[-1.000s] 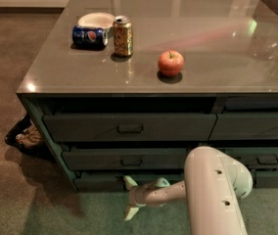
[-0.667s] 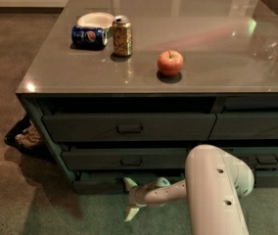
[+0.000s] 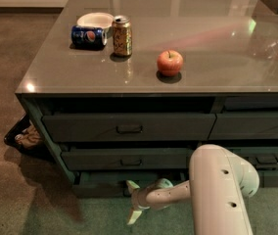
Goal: Open bottom drawer
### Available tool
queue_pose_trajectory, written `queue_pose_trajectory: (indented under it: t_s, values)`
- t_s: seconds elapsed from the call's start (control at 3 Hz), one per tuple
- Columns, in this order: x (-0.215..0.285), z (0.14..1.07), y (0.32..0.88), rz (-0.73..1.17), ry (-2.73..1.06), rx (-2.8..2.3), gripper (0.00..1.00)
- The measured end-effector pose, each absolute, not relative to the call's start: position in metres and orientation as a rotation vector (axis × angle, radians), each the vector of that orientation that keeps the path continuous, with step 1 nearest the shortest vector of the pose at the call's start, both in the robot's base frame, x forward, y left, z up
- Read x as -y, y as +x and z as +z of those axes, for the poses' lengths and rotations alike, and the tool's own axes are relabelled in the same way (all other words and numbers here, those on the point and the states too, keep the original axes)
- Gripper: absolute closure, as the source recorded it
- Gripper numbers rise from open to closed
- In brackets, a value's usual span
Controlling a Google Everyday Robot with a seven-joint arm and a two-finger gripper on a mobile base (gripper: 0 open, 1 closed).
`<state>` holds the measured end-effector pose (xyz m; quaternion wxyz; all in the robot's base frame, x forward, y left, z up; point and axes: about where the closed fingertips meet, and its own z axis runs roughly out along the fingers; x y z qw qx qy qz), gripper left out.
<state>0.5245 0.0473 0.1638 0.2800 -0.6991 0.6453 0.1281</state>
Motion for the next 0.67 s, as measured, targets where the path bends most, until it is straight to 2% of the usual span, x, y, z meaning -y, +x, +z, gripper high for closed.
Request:
queue_pose_trajectory:
  t_s: [0.67]
  values:
    - [-0.0502,0.1608,0.5160,0.363,-1.880,-1.737,0.00]
